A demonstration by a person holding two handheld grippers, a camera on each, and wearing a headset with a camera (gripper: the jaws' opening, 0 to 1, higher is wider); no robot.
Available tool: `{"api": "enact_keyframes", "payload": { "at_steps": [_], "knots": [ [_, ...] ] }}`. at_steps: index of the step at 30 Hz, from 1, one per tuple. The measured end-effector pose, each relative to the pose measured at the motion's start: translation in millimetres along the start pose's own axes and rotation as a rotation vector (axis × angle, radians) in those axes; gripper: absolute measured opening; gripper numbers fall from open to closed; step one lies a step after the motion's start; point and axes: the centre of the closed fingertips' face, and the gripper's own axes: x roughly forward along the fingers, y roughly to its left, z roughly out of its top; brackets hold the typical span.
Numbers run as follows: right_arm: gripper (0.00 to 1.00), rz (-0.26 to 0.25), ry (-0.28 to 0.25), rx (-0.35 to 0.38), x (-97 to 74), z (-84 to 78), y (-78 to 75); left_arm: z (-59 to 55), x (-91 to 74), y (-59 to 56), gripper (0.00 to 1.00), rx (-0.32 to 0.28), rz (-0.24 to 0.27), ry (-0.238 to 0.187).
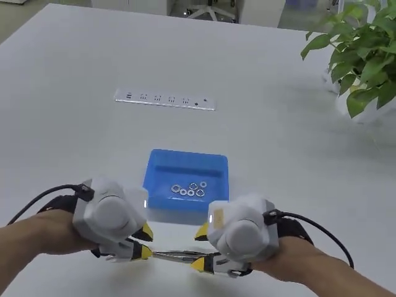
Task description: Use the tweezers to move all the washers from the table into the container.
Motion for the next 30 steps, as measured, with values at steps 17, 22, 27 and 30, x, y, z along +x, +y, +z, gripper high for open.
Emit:
{"api": "enact_keyframes", "payload": {
  "at_steps": [17, 22, 27, 30],
  "knots": [
    [0.57, -0.183, -0.13, 0.216, -64.4, -2.6, -27.1, 19.6, -53.5, 4.1, 0.39, -0.139, 0.124, -0.188],
    [0.71, -0.223, -0.165, 0.271, -74.1, -7.8, -32.5, 20.8, -60.3, 5.5, 0.57, -0.174, 0.149, -0.238],
    [0.87, -0.239, -0.195, 0.306, -82.7, -11.7, -37.4, 23.4, -67.6, 4.4, 0.73, -0.181, 0.146, -0.261],
    [0.91, -0.238, -0.215, 0.313, -88.8, -10.9, -40.2, 23.5, -72.9, 8.5, 0.77, -0.19, 0.158, -0.27]
  ]
}}
